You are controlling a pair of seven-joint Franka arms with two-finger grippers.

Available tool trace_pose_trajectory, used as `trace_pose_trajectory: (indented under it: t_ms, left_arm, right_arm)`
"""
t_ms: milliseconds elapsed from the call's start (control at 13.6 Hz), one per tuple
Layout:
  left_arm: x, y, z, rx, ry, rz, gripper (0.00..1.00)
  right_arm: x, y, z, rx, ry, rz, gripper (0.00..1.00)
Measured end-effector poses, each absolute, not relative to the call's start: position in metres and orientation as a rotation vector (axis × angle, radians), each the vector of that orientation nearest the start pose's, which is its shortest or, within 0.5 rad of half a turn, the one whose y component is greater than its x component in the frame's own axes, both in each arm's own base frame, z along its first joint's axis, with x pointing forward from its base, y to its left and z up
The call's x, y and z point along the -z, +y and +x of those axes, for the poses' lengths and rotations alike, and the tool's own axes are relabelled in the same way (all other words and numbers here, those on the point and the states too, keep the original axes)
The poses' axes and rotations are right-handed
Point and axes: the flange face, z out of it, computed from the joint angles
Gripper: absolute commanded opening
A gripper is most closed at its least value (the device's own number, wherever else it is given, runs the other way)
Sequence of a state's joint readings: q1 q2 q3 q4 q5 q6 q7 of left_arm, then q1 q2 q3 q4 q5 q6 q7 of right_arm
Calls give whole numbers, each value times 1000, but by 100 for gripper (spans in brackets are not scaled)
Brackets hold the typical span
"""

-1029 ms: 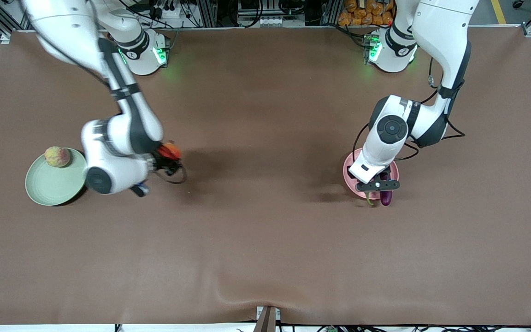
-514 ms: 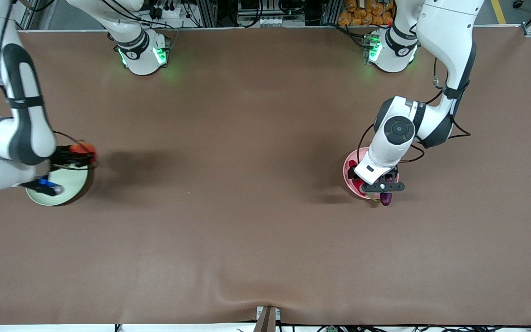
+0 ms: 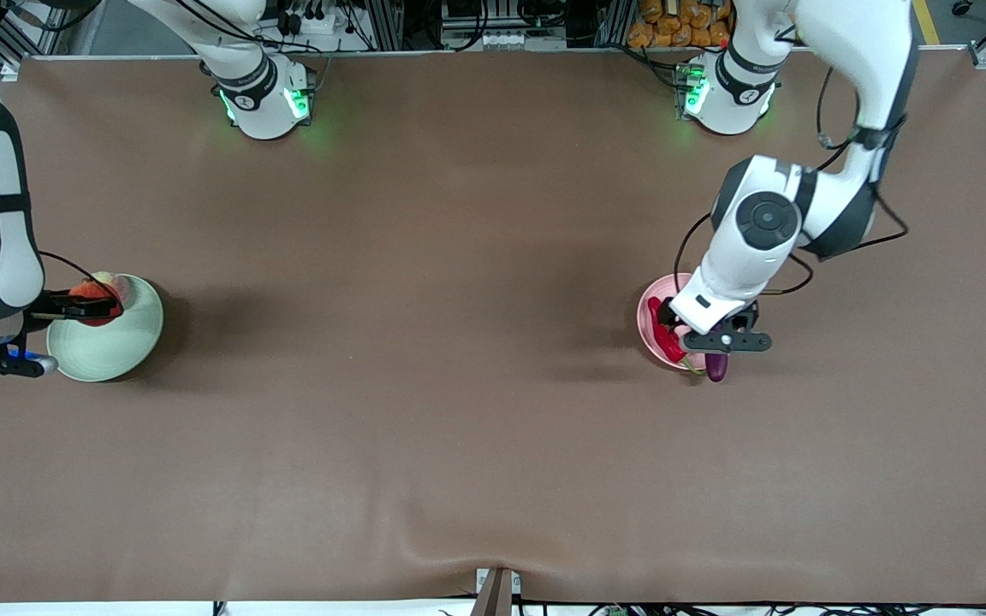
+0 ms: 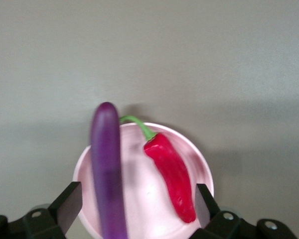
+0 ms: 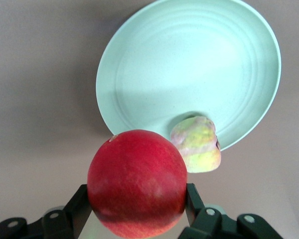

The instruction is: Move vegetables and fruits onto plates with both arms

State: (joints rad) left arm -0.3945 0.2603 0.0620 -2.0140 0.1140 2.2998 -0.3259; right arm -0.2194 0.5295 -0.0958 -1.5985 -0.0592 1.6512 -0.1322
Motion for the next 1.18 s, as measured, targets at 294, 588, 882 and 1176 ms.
trace_pose_trajectory:
  t_ms: [294, 588, 882, 1176]
  left_arm:
    - [-395, -143, 589, 40, 50, -3033, 100]
    - [-467, -98, 586, -60, -5, -3014, 100]
    - [-519, -72, 566, -28, -27, -3026, 100]
    - [-558, -72, 535, -85, -20, -3054, 100]
  right_arm:
    - [-286, -208, 603, -763, 273, -3032, 100]
    - [-293, -196, 598, -874, 253, -2963, 100]
    - [-366, -140, 616, -936, 153, -2854, 100]
    - [-475, -71, 647, -656, -26, -2967, 100]
